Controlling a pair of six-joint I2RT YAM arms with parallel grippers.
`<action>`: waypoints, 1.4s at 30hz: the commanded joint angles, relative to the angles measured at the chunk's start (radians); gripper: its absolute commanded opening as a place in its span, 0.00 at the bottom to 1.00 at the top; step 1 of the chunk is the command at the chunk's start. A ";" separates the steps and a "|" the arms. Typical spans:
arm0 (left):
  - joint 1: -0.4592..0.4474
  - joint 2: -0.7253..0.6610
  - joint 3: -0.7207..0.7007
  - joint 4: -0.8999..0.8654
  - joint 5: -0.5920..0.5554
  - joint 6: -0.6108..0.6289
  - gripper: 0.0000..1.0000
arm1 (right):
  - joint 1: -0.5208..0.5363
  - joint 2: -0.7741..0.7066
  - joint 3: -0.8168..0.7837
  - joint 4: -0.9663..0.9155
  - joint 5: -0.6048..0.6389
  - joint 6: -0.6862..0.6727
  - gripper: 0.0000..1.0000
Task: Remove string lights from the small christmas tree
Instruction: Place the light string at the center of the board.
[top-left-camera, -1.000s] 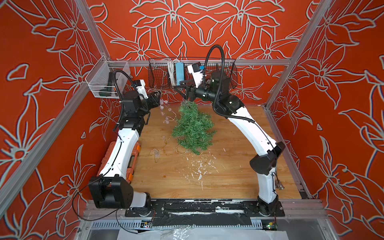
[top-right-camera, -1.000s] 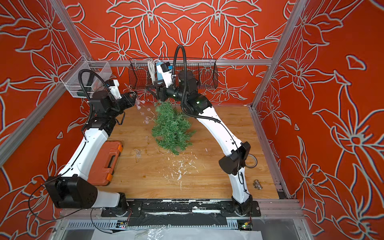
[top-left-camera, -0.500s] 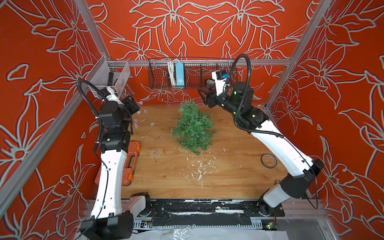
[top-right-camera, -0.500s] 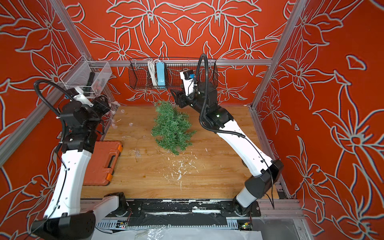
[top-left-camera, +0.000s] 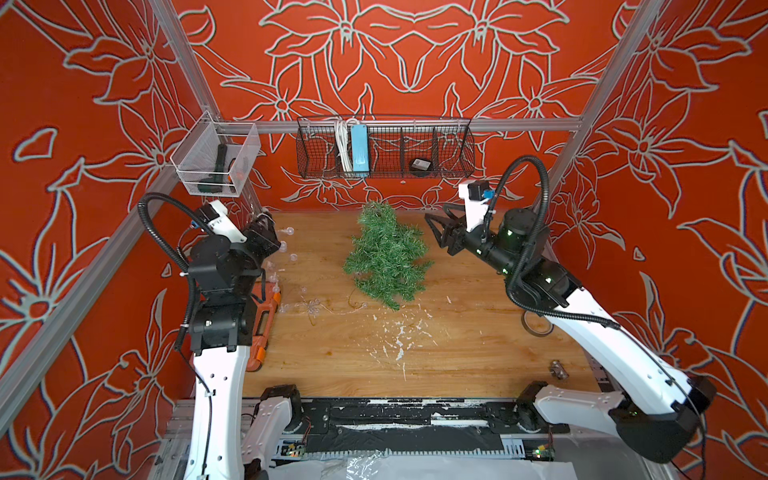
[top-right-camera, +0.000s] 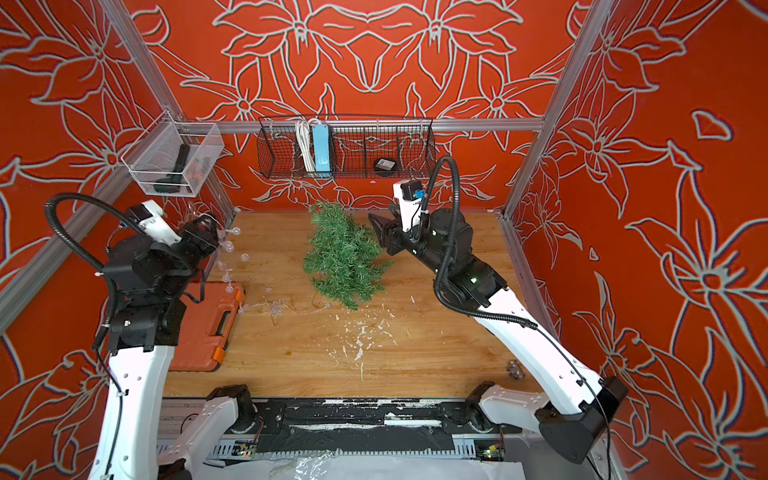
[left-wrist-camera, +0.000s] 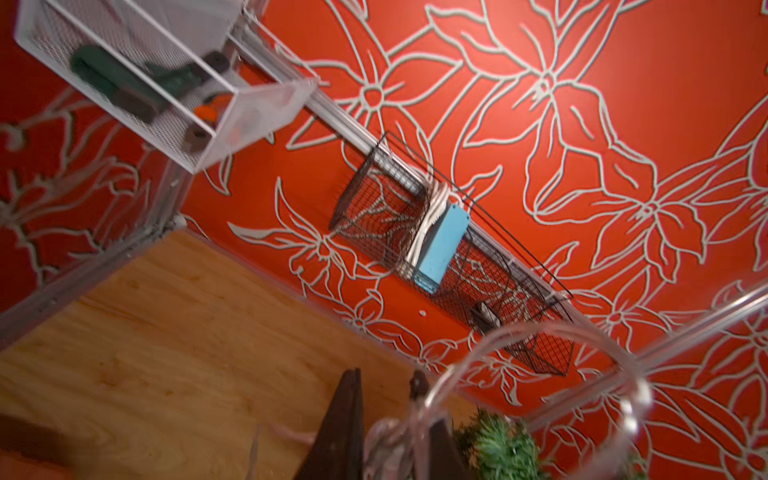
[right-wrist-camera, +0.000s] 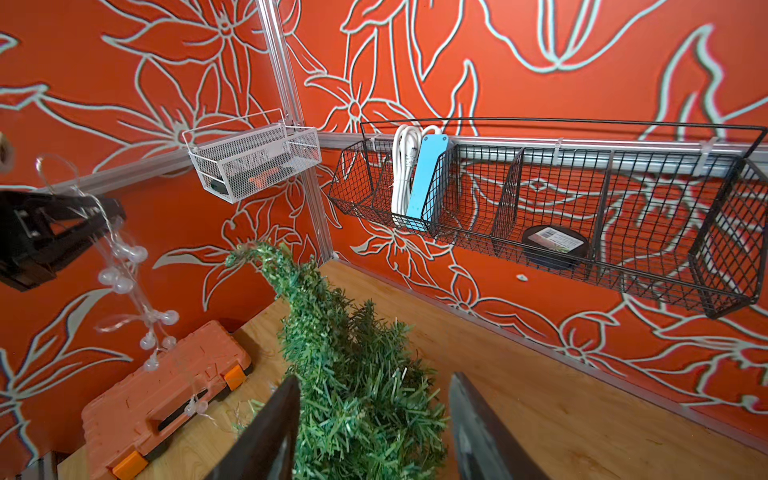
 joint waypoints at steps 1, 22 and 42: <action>-0.088 -0.061 -0.076 -0.003 0.083 -0.075 0.00 | 0.004 -0.037 -0.042 0.033 0.022 0.040 0.57; -0.276 0.015 -0.575 0.103 -0.086 -0.149 0.99 | 0.004 -0.154 -0.227 -0.039 0.149 0.082 0.61; -0.270 0.063 -0.530 0.447 -0.619 0.344 0.99 | -0.110 -0.185 -0.363 -0.176 0.364 0.234 0.98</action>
